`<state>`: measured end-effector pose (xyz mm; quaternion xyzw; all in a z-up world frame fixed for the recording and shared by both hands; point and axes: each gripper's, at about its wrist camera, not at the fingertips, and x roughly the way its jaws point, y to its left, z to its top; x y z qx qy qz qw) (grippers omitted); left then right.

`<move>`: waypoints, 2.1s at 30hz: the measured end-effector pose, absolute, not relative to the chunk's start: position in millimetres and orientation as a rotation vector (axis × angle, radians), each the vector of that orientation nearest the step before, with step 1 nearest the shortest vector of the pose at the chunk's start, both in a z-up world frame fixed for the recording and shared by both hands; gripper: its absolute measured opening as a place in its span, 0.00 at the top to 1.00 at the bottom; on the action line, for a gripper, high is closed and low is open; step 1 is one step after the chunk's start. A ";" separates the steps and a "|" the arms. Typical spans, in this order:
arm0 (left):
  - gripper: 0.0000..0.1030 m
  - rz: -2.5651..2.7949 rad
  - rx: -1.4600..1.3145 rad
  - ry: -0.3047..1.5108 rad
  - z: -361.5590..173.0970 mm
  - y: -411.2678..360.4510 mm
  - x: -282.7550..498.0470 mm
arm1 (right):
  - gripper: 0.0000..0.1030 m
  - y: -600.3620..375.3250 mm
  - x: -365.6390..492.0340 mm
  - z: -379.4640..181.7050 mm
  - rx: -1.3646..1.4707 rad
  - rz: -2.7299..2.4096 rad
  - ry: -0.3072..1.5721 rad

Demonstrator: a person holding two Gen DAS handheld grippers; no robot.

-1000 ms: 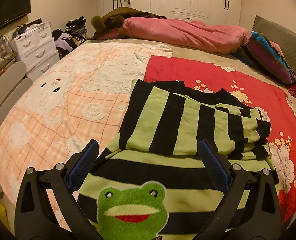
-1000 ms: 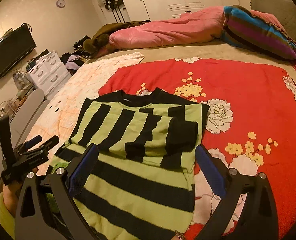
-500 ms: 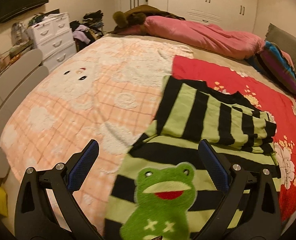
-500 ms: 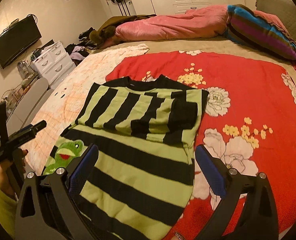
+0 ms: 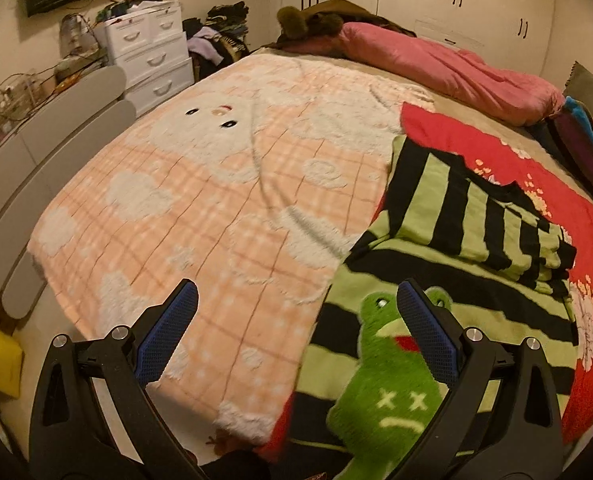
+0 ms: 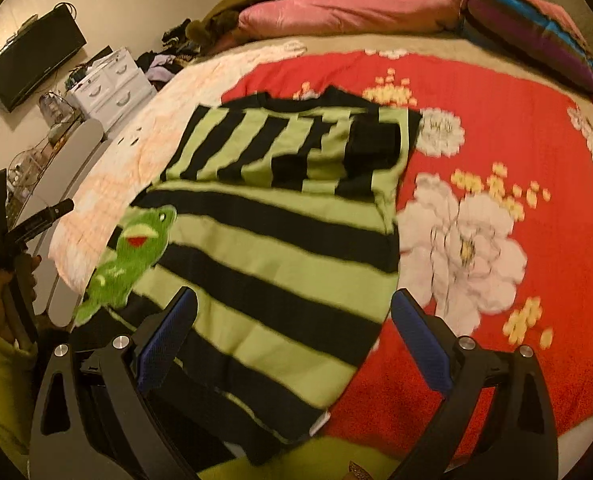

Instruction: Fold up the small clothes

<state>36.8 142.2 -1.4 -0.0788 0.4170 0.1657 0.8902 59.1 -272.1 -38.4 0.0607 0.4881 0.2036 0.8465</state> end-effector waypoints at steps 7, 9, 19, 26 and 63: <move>0.09 0.339 -0.118 0.928 -14.0 141.2 20.2 | 0.06 -275.3 38.6 -60.4 0.178 0.397 1.151; 0.09 0.334 -0.118 0.951 -20.1 142.5 15.8 | 0.06 -273.5 32.9 -67.3 0.174 0.389 1.186; 0.09 0.299 -0.146 1.067 -43.7 149.7 0.3 | 0.06 -253.4 19.4 -106.2 0.146 0.414 1.371; 0.09 0.238 -0.240 1.138 -59.9 160.0 -10.5 | 0.06 -246.9 15.5 -126.9 0.142 0.440 1.477; 0.97 -0.087 -0.590 1.167 -85.6 152.5 -5.2 | 0.85 -279.1 27.3 -99.3 0.403 0.594 1.376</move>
